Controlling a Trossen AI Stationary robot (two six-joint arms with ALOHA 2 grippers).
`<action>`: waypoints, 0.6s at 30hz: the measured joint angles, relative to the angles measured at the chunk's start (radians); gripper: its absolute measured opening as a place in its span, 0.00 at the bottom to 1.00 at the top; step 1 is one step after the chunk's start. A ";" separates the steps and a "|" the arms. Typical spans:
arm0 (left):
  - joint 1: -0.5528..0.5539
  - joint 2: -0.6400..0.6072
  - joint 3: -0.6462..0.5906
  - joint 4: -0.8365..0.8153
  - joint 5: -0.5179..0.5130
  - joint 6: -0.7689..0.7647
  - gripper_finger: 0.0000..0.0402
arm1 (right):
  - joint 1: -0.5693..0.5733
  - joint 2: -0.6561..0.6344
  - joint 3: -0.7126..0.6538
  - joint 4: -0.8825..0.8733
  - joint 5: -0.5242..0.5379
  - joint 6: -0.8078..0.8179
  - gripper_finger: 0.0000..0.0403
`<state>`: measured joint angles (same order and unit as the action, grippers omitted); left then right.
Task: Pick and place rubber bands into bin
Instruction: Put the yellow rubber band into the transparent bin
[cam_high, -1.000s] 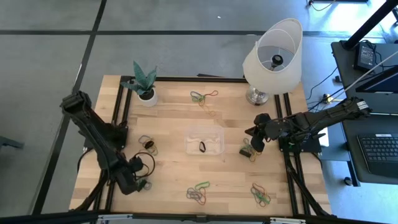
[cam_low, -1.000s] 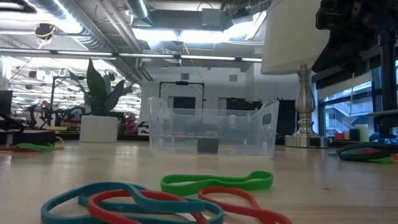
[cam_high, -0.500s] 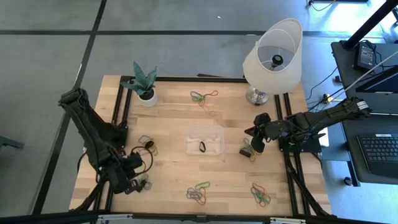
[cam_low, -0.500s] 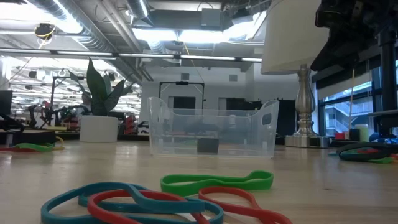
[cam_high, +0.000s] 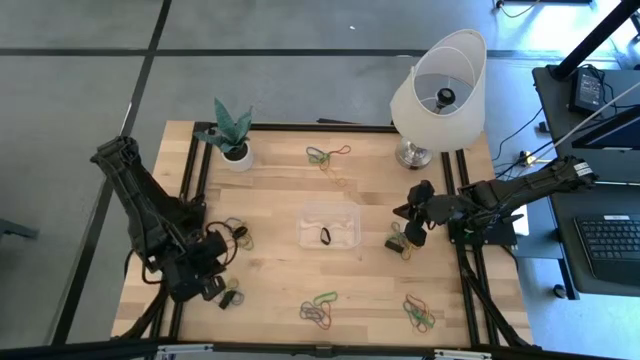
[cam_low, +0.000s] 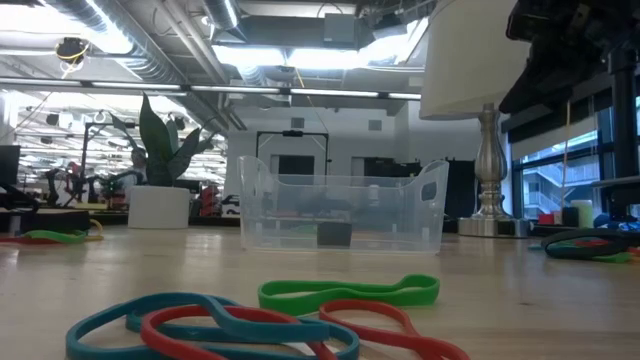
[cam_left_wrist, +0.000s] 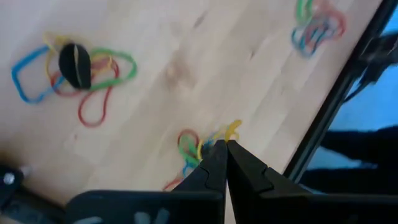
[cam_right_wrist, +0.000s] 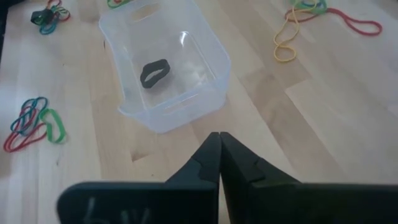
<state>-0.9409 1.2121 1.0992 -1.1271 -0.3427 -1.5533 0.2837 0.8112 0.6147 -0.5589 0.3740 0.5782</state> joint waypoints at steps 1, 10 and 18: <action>0.000 -0.013 0.000 0.000 -0.023 -0.006 0.00 | 0.000 0.000 0.000 0.003 0.000 -0.009 0.02; 0.038 -0.096 0.002 0.001 -0.445 0.021 0.00 | 0.000 0.000 0.000 0.020 0.000 -0.078 0.02; 0.344 -0.070 0.002 0.176 -0.413 0.395 0.00 | 0.000 0.000 0.000 0.018 0.000 -0.111 0.02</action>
<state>-0.5969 1.1418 1.1007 -0.9508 -0.7554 -1.1583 0.2840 0.8116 0.6147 -0.5404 0.3740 0.4670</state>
